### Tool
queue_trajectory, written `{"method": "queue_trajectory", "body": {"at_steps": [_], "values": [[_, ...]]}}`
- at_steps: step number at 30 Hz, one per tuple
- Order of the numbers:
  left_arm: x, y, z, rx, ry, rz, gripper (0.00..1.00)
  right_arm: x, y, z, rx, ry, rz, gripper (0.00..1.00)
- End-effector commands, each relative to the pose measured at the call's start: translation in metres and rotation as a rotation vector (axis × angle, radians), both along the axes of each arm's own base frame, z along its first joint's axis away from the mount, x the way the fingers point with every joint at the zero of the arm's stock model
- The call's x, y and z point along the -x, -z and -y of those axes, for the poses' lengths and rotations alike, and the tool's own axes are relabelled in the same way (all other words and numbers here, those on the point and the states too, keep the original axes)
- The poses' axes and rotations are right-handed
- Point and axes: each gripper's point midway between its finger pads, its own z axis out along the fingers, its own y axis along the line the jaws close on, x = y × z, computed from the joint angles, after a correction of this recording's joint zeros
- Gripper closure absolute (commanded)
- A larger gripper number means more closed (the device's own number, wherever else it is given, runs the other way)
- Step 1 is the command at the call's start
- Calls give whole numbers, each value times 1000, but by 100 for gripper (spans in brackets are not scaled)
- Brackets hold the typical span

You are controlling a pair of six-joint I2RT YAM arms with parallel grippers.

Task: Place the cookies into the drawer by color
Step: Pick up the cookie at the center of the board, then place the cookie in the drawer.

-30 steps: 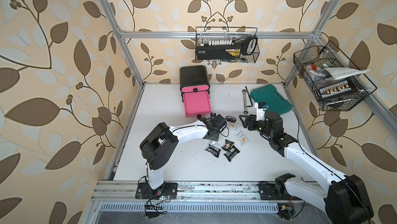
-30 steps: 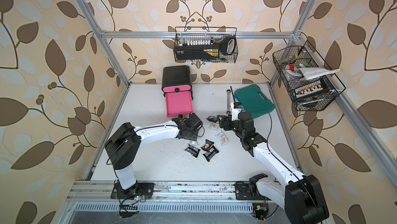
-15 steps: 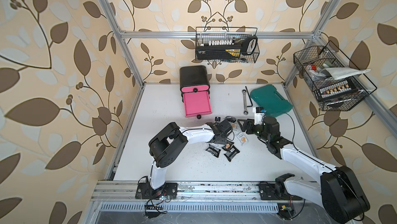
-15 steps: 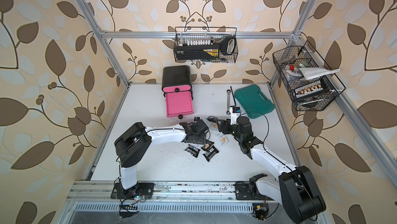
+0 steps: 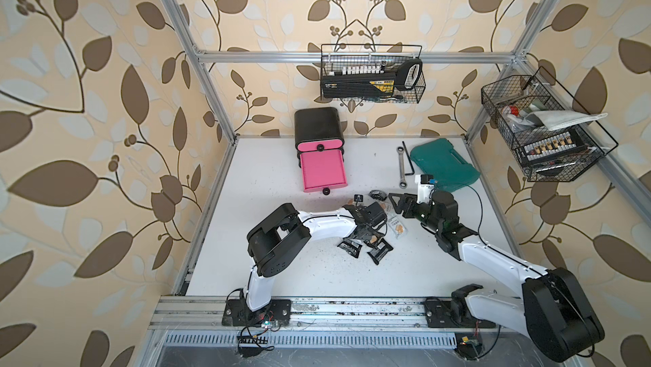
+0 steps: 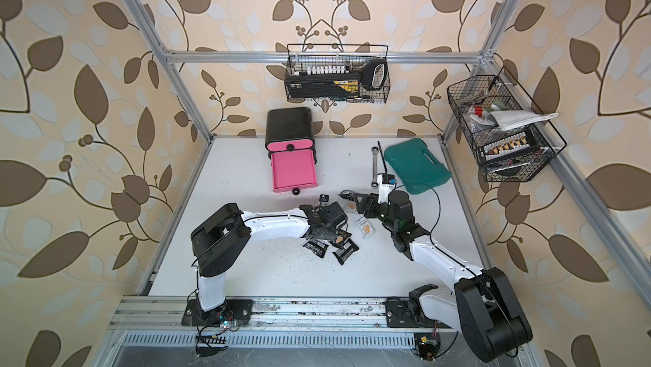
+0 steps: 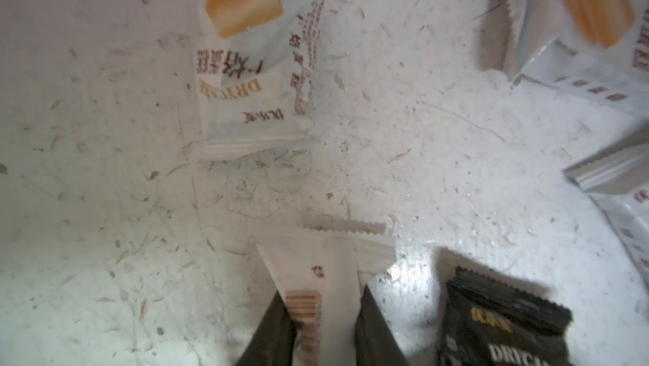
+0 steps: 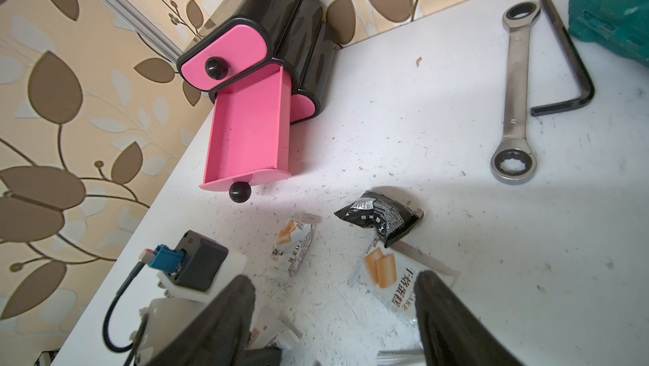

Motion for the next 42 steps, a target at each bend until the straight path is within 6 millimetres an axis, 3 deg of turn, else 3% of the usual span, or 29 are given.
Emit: {"method": "queue_trajectory", "body": {"at_steps": [1, 9, 13, 17, 22, 28, 35, 42], "values": [[-6, -33, -7, -11, 9, 63, 77, 1, 0, 4, -9, 26, 21, 26], [-45, -132, -11, 83, 45, 242, 77, 1, -1, 5, -7, 24, 34, 26], [-85, -177, -39, 105, 8, 350, 77, 2, -2, 6, -4, 26, 41, 26], [-128, -195, -73, 103, -50, 434, 78, 2, -2, 6, -3, 27, 49, 26], [-172, -191, -107, 86, -105, 467, 78, 2, 0, 6, 0, 24, 51, 26], [-209, -168, -126, 39, -112, 469, 78, 2, -1, 5, 3, 21, 59, 26], [-224, -119, -146, 15, -158, 399, 76, 2, -2, 4, 3, 19, 63, 25], [-238, -87, -162, 5, -170, 344, 70, 2, -2, 3, 4, 17, 62, 25]]}}
